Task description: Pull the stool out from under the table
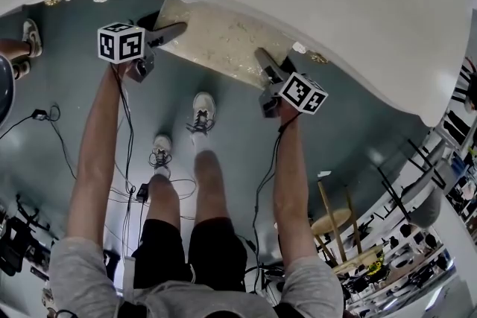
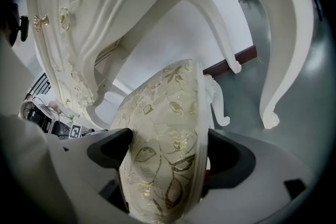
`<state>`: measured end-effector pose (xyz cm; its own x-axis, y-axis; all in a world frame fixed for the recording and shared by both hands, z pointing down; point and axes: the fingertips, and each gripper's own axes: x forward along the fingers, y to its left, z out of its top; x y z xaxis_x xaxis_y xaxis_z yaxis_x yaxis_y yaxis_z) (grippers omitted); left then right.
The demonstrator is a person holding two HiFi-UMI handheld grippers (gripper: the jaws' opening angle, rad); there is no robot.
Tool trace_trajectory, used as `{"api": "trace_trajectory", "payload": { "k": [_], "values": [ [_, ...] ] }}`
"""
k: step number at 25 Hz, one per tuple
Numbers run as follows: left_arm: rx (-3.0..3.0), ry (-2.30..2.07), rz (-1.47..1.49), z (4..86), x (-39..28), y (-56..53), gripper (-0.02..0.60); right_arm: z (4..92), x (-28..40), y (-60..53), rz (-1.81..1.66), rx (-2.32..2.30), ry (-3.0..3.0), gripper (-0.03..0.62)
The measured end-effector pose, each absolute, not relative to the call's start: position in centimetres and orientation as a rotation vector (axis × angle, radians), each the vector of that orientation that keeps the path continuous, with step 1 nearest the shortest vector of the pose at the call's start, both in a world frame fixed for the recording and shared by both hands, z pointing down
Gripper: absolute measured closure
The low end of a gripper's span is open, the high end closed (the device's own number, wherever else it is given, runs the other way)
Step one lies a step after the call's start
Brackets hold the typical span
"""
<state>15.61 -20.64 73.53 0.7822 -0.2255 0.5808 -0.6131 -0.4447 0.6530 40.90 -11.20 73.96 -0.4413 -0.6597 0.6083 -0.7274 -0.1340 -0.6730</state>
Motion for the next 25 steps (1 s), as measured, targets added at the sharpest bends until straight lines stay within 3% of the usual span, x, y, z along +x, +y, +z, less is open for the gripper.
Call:
{"api": "trace_trajectory", "payload": {
  "k": [14, 25],
  "values": [
    [1.997, -0.719, 0.503, 71.9, 14.8, -18.5, 0.176, 72.0, 40.8, -10.5, 1.608, 1.605, -1.988, 0.148],
    [1.940, -0.877, 0.451, 67.5, 8.5, -14.3, 0.178, 68.3, 35.4, -8.8, 1.635, 1.484, -2.027, 0.148]
  ]
}}
